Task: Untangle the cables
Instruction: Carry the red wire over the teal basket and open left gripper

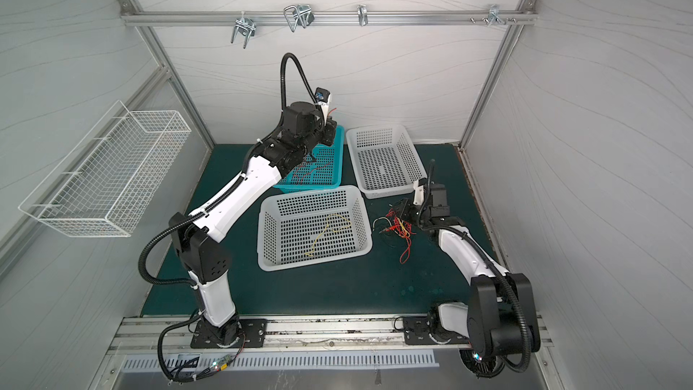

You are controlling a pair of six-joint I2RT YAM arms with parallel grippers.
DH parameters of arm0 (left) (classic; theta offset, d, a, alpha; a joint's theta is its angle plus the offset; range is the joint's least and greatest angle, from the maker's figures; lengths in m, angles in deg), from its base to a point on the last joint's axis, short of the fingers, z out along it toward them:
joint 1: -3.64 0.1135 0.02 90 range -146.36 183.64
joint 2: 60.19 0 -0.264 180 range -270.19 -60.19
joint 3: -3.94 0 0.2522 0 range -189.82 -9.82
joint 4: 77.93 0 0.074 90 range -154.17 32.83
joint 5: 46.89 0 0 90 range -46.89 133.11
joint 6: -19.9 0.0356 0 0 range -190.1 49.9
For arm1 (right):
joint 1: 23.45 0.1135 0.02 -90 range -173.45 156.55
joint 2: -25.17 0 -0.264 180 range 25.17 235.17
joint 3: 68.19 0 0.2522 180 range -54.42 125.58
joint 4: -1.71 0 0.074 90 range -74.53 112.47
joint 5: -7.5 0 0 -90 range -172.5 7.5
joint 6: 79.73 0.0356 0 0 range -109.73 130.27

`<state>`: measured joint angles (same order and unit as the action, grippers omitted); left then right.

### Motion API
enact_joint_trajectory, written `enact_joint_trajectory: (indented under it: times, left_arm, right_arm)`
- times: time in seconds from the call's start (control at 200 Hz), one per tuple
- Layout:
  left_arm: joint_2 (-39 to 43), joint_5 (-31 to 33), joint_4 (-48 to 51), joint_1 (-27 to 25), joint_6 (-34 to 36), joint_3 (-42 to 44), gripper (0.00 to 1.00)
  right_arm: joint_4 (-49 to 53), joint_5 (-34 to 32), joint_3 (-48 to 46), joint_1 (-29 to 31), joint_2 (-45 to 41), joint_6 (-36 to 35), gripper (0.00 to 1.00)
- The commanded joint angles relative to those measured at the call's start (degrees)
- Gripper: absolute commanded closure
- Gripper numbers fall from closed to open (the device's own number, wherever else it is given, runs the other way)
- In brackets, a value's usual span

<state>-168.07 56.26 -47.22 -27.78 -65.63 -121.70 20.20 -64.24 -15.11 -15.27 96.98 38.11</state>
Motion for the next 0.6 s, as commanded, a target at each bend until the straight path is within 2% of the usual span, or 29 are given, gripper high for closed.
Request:
enact_joint_trajectory:
  times: [0.0,0.185,0.435,0.595]
  left_arm:
    - [-3.9,-1.8,0.5,2.0,-3.3,0.9,1.0]
    - [-9.3,-3.2,1.9,2.8,-5.0,1.2,1.0]
    - [-17.0,-5.4,7.0,4.0,-9.5,-3.4,1.0]
    - [-21.2,-4.1,14.8,4.5,-13.4,-8.7,0.8]
  right_arm:
    - [-0.7,0.8,1.3,0.4,0.9,0.1,0.58]
    - [-0.7,1.2,1.9,0.5,2.0,-0.1,0.58]
    - [-1.3,1.5,1.7,0.9,2.8,0.0,0.58]
    - [-1.4,1.4,1.0,1.0,2.4,0.1,0.58]
